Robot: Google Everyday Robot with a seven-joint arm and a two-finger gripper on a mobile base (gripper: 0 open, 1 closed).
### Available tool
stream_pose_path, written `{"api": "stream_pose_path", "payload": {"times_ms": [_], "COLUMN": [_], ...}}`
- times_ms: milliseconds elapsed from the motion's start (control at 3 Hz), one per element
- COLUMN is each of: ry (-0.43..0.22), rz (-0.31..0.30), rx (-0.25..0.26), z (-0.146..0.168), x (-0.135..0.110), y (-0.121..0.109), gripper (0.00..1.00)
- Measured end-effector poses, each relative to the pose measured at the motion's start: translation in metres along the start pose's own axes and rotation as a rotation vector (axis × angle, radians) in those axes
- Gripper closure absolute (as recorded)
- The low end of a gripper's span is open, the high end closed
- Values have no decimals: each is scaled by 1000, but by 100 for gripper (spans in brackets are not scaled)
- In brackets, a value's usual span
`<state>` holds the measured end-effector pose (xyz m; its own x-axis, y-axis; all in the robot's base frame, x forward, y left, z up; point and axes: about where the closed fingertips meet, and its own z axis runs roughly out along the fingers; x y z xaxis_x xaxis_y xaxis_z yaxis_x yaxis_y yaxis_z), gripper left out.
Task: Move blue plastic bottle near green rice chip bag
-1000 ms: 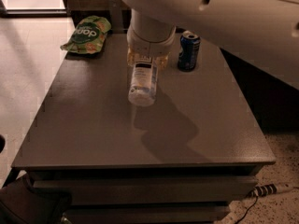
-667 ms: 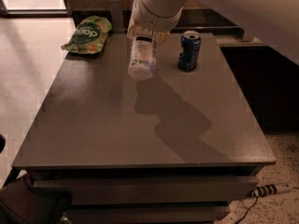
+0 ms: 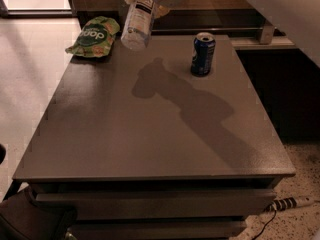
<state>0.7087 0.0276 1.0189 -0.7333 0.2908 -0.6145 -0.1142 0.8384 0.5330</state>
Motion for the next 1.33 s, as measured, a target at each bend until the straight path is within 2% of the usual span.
{"api": "stream_pose_path", "payload": {"times_ms": [333,667,1000,1333], "ry": [-32,-32,-46,-52], "rz": [80,80,69,68], "rx": [-70,-66,-46,0], "z": [28,29,61,115], "x": [-13,-13,-27,-36], "y": [20,22,24,26], "gripper": [100,100,100,100]}}
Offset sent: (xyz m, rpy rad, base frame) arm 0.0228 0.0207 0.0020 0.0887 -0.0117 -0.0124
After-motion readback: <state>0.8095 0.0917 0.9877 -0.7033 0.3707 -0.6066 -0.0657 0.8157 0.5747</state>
